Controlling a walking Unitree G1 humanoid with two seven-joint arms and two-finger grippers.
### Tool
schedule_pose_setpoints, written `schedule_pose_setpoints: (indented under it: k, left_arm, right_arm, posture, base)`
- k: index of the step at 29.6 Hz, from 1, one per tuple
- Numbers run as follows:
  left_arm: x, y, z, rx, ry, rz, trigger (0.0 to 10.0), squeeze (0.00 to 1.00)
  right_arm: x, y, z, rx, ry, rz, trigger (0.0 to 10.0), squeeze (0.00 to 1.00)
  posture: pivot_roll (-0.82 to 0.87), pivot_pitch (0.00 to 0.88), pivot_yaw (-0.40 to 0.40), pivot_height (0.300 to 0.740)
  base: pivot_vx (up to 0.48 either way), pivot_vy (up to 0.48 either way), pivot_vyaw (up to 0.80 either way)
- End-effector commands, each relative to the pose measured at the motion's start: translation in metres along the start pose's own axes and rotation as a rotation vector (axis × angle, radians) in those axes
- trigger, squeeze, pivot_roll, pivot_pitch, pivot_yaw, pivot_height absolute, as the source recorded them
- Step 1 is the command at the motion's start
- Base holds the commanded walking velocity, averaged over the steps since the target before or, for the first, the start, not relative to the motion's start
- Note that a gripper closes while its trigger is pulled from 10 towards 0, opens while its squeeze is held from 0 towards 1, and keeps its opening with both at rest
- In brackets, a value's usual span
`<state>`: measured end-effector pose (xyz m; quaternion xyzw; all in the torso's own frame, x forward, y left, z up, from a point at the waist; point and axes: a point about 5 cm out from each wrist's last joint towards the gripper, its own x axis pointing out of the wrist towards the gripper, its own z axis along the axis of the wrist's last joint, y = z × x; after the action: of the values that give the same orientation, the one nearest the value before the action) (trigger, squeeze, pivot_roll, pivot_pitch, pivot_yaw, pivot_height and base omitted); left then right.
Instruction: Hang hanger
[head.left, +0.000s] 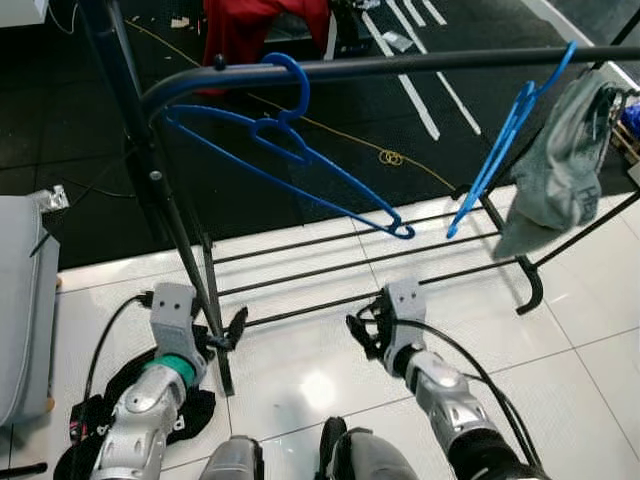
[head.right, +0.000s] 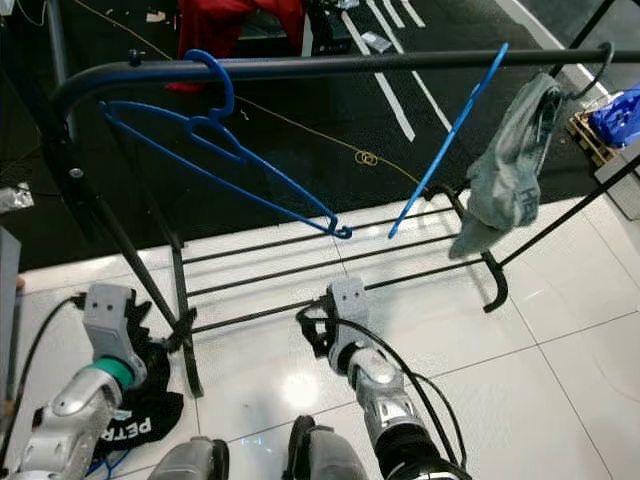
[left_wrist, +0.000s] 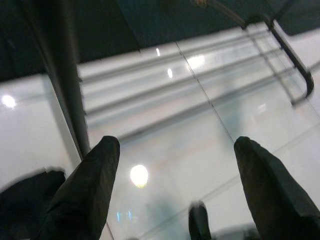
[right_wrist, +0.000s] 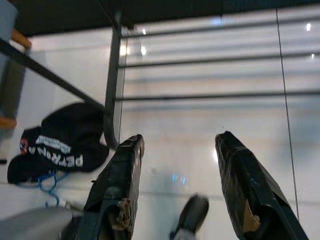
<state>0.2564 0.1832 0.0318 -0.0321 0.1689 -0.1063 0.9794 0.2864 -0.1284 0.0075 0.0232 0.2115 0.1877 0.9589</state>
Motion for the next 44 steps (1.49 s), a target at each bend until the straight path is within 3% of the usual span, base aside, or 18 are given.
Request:
schedule_pose_setpoints:
  k: [1, 4, 10, 20, 28, 44]
  left_arm:
    - [-0.004, -0.003, -0.015, 0.000, 0.064, -0.020, 10.0, 0.00]
    - [-0.004, -0.004, -0.025, 0.050, 0.088, -0.016, 10.0, 0.00]
    - [0.002, -0.011, -0.033, 0.030, 0.104, -0.025, 10.0, 0.00]
    - [0.008, -0.016, -0.035, -0.014, 0.098, 0.030, 10.0, 0.00]
    - [0.010, -0.019, -0.032, -0.015, 0.076, 0.014, 10.0, 0.00]
    - [0.013, -0.001, -0.019, -0.004, 0.057, 0.111, 10.0, 0.00]
  right_arm:
    - [-0.004, -0.002, -0.011, 0.005, 0.035, -0.015, 10.0, 0.00]
    - [-0.009, -0.008, -0.020, 0.026, 0.058, -0.044, 10.0, 0.00]
    - [-0.015, -0.015, -0.026, 0.055, 0.065, -0.063, 10.0, 0.00]
    - [-0.014, -0.012, -0.021, 0.072, 0.017, -0.020, 10.0, 0.00]
    - [-0.011, -0.007, -0.017, 0.083, 0.012, 0.029, 10.0, 0.00]
    - [-0.012, -0.003, -0.020, 0.068, 0.013, 0.049, 10.0, 0.00]
  posture:
    - [0.02, 0.133, -0.010, 0.740]
    - [-0.02, 0.115, 0.008, 0.740]
    - [-0.04, 0.109, 0.015, 0.740]
    - [-0.08, 0.091, 0.030, 0.740]
    - [-0.06, 0.104, 0.027, 0.740]
    - [-0.04, 0.105, 0.041, 0.740]
  base:
    - [0.000, 0.000, 0.00]
    - [0.000, 0.000, 0.00]
    - [0.000, 0.000, 0.00]
    - [0.000, 0.000, 0.00]
    - [0.000, -0.480, 0.50]
    - [0.000, -0.030, 0.05]
